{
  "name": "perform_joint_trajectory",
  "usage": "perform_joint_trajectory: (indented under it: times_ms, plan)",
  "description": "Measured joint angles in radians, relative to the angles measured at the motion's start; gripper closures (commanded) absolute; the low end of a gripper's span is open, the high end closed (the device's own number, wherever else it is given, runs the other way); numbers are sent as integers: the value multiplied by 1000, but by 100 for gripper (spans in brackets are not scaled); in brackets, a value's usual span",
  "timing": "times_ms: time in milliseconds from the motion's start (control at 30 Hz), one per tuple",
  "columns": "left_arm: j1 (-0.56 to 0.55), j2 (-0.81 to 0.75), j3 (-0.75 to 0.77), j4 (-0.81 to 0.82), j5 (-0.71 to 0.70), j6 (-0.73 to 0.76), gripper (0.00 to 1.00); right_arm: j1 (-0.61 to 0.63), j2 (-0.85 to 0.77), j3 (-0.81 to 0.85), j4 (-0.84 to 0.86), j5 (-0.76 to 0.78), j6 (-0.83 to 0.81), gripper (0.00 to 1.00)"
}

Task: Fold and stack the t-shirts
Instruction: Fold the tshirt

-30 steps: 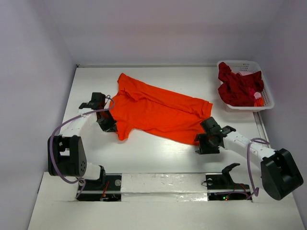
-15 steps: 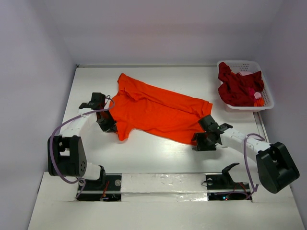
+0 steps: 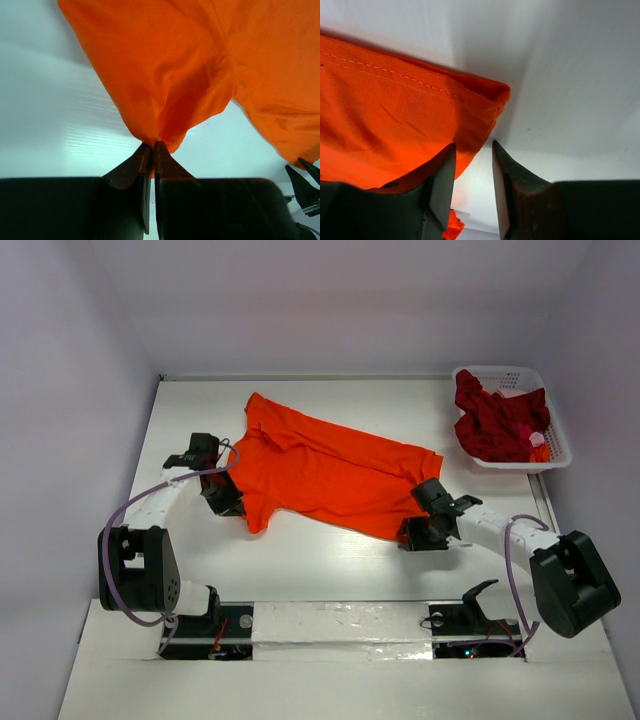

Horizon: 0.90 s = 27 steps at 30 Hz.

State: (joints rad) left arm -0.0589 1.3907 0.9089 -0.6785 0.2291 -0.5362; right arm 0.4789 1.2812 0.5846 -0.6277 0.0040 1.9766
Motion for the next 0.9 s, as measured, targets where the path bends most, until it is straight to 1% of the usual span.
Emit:
perform_joint_trajectory:
  times_ms: [100,133,467,500,567,633,700,767,900]
  plan:
    - [0,0,0,0,0,0,100,0,4,2,0,0,0,64]
    - [0,0,0,0,0,0,100,0,5,2,0,0,0,67]
    - [0,0,0,0,3,0,100,0,11,5,0,1,0,70]
    - [0,0,0,0,3,0,100,0,12,6,0,0,-1,72]
    - [0,0,0,0,3,0,100,0,17,8,0,0,-3,84]
    - [0,0,0,0,3,0,100,0,21,9,1,-1,-5,92]
    - [0,0,0,0,4,0,100,0,23,10,1,-2,-5,93]
    - [0,0,0,0,4,-1,100,0,25,10,2,-3,-6,99]
    - [0,0,0,0,4,-3,100,0,36,19,0,-4,-9,100]
